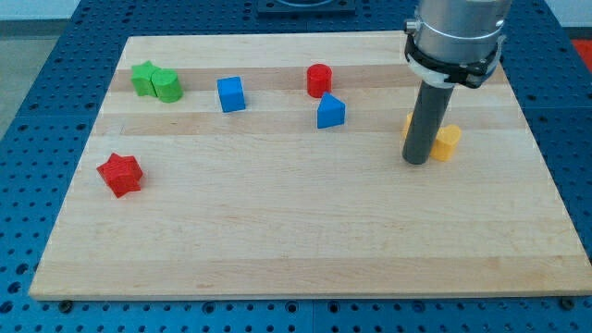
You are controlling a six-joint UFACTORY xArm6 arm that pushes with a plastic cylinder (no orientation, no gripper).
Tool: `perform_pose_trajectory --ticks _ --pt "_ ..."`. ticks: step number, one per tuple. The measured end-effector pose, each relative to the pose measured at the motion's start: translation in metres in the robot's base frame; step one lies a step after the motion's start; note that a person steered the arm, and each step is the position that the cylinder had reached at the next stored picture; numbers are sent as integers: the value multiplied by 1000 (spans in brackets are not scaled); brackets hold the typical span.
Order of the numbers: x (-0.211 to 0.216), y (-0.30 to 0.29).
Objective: Move the yellow blocks to the center right of the board
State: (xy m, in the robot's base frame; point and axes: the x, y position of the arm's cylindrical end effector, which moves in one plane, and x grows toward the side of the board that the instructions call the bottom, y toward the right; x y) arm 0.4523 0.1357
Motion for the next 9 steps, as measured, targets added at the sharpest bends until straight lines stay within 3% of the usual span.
perform_pose_trajectory --ticks 2,4,5,6,9 --pt "-38 -1" --pt "-39 -63" --pt "-59 -72" --pt "-79 -65" --pt "-76 -4"
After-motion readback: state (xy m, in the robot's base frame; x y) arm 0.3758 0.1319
